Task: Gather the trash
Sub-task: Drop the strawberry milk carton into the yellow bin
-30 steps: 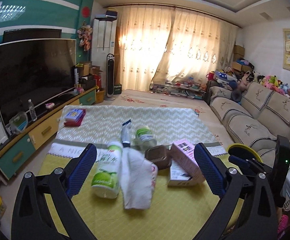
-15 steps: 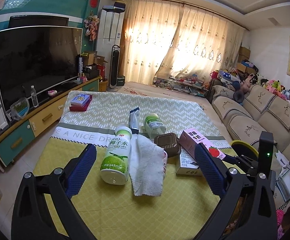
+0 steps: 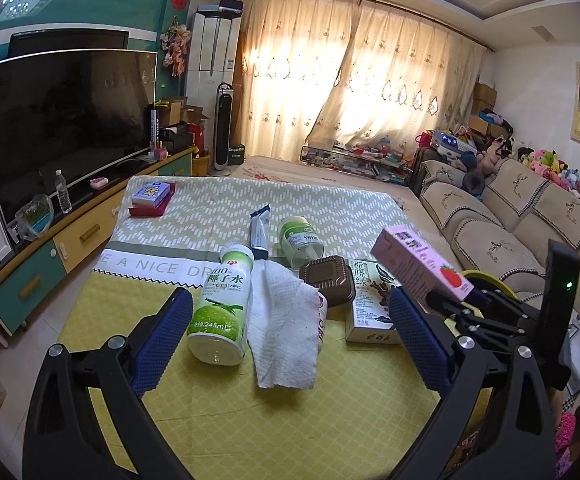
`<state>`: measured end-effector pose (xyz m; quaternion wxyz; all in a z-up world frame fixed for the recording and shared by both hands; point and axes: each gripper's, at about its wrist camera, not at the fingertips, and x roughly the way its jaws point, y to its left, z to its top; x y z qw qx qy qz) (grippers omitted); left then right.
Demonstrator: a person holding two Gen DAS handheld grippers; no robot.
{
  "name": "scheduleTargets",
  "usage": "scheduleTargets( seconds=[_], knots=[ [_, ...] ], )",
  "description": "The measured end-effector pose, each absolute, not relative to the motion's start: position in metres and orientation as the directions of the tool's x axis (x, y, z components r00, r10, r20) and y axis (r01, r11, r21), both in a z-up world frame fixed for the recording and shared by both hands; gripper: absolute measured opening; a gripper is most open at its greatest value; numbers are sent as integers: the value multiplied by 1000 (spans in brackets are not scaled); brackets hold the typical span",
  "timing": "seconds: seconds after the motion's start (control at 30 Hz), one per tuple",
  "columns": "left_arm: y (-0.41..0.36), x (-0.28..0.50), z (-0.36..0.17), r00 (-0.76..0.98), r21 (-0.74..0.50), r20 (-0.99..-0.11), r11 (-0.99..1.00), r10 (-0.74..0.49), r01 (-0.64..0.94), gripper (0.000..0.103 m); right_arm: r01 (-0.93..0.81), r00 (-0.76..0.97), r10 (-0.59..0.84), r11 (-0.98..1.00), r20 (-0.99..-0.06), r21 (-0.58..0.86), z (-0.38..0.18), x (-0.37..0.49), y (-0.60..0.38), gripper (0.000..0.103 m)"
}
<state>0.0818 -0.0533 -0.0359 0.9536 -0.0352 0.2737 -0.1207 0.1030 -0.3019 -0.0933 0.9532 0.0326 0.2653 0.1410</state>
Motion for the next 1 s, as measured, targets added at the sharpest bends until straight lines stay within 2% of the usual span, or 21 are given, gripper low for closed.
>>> scheduleTargets(
  seconds=[0.23, 0.43, 0.57, 0.7, 0.73, 0.77, 0.8, 1.0],
  knots=[
    [-63, 83, -42, 806, -122, -530, 964, -263, 235, 97, -79, 874, 127, 990, -468, 120, -83, 89, -357, 47],
    [-75, 88, -50, 785, -115, -555, 960, -276, 256, 97, 174, 858, -102, 980, -503, 97, -95, 80, -432, 47],
    [-82, 91, -53, 775, -108, -565, 957, -281, 268, 97, 287, 825, -196, 953, -531, 95, -109, 77, -470, 47],
    [-88, 94, -58, 762, -104, -581, 955, -285, 278, 97, 347, 801, -243, 933, -547, 94, -122, 83, -489, 49],
    [-89, 95, -60, 757, -104, -587, 954, -286, 280, 97, 367, 792, -259, 926, -552, 92, -125, 85, -493, 52],
    [-89, 97, -62, 753, -103, -592, 954, -287, 282, 97, 390, 782, -274, 916, -560, 95, -129, 86, -499, 59],
    [-90, 98, -64, 749, -101, -597, 953, -287, 284, 97, 398, 779, -277, 912, -562, 103, -132, 86, -501, 60],
    [-91, 109, -78, 725, -106, -625, 951, -291, 291, 97, 387, 786, -269, 916, -556, 104, -132, 86, -493, 60]
  ],
)
